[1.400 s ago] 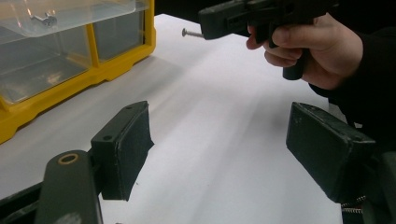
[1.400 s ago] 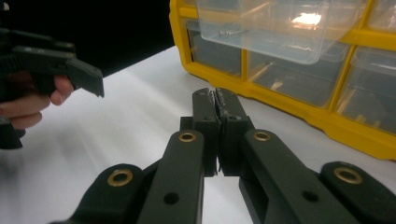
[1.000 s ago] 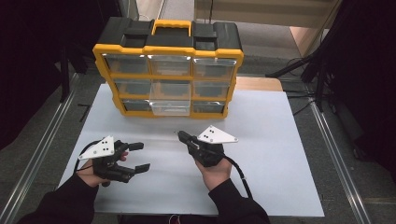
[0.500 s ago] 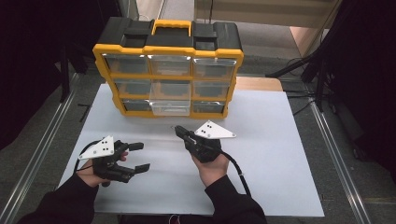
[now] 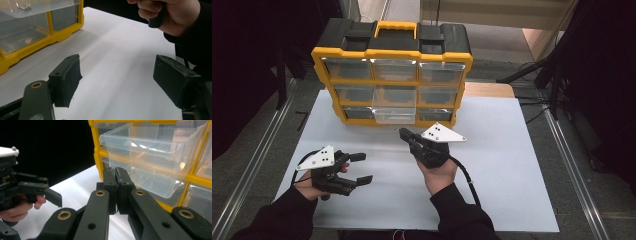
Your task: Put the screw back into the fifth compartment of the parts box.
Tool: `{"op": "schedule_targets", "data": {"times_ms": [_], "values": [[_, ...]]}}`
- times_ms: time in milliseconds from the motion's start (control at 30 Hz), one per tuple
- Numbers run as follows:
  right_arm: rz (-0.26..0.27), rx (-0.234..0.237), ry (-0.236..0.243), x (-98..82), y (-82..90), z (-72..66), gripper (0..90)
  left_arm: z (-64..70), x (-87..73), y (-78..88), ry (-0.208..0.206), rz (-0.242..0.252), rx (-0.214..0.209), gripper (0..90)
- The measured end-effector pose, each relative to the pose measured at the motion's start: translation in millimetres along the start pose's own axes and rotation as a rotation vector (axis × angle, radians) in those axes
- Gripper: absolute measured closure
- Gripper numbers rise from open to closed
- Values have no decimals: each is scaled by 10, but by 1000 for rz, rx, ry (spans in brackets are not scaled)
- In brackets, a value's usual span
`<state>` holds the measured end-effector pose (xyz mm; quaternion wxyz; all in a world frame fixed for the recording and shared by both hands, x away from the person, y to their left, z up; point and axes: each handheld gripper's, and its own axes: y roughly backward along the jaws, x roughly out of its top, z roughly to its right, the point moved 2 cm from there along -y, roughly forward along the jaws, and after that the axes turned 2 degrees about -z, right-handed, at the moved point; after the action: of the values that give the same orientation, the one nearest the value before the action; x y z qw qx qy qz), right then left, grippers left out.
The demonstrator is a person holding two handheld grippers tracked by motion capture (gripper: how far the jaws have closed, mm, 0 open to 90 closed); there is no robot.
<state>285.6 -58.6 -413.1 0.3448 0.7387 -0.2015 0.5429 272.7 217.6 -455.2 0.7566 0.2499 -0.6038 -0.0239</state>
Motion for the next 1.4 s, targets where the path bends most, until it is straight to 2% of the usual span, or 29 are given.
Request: {"op": "schedule_targets", "data": {"times_ms": [133,400,667,1400], "values": [[-3,14,3,46,-10,4,897,2,1,3,0,0,-1,218],[-11,10,1,132,-28,15,897,1,6,9,5,2,-5,218],[-12,0,-2,237,-42,53,897,1,2,7,-5,4,2,218],[4,-38,-19,537,-110,155,897,-4,5,9,6,17,1,218]]}}
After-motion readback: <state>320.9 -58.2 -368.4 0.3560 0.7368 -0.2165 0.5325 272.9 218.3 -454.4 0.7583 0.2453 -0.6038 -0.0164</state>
